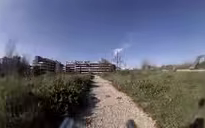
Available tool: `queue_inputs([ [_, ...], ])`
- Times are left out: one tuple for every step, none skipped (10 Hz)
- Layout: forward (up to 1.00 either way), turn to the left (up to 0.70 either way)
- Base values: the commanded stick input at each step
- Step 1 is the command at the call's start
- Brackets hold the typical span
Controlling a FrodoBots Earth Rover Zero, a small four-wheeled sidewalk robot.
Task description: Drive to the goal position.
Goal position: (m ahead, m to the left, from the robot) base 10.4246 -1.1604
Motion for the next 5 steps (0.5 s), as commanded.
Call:
queue_inputs([
  [0.50, 0.00],
  [0.50, 0.00],
  [0.50, 0.00],
  [0.50, 0.00],
  [0.50, 0.00],
])
